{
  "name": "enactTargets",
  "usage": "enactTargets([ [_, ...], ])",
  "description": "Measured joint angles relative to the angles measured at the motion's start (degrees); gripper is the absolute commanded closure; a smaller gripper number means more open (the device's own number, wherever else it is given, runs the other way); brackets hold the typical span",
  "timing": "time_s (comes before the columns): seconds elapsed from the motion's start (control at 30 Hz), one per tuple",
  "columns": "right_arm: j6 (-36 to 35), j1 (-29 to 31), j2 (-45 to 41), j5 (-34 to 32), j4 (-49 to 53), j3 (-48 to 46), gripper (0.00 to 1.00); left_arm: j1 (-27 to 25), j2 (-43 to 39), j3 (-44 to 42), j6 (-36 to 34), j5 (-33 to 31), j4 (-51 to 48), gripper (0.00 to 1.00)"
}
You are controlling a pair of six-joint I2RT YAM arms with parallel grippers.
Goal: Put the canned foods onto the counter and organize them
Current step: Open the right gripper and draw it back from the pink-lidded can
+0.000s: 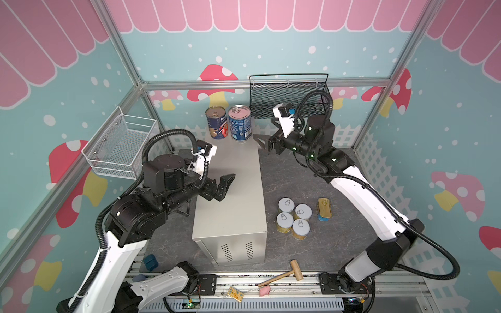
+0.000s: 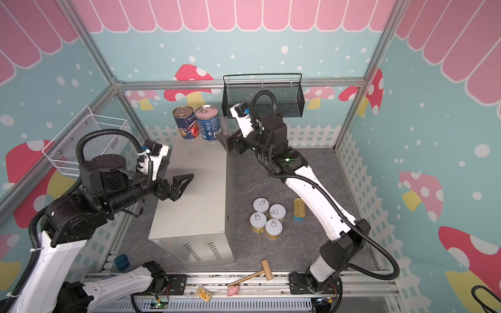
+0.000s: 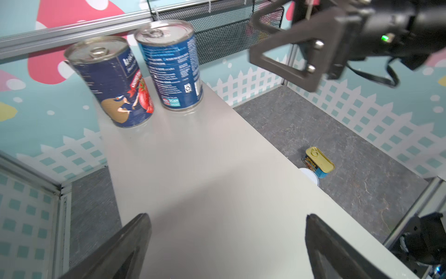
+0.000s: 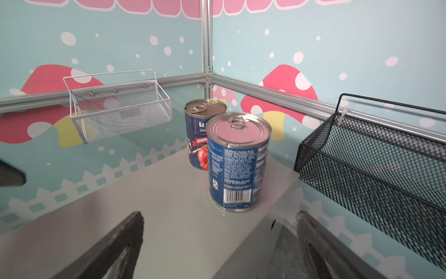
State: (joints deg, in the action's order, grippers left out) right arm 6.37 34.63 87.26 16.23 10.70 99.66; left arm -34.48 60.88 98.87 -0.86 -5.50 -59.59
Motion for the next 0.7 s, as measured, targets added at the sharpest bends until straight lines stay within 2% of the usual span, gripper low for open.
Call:
enactTargets([
  [0.17,0.09,0.22,-12.28,-4.92,2.34,-12.55,0.00,2.67,2.69,6.36,4.59,-4.00,-2.86,0.01],
  [0.33,0.13,0.24,-21.09,-10.99,8.04,-18.97,0.01,8.09,4.61,10.56,8.74,-5.01,-5.64,0.01],
  [0.53,0.37,0.24,-25.44,-16.48,15.15,-21.64,0.01,10.21,5.88,11.47,11.21,-4.76,-7.50,0.01],
  [0.7,-0.55,0.24,-25.03,-14.82,17.62,-23.26,0.01,11.65,6.29,11.54,11.34,-4.11,-8.33,0.01],
])
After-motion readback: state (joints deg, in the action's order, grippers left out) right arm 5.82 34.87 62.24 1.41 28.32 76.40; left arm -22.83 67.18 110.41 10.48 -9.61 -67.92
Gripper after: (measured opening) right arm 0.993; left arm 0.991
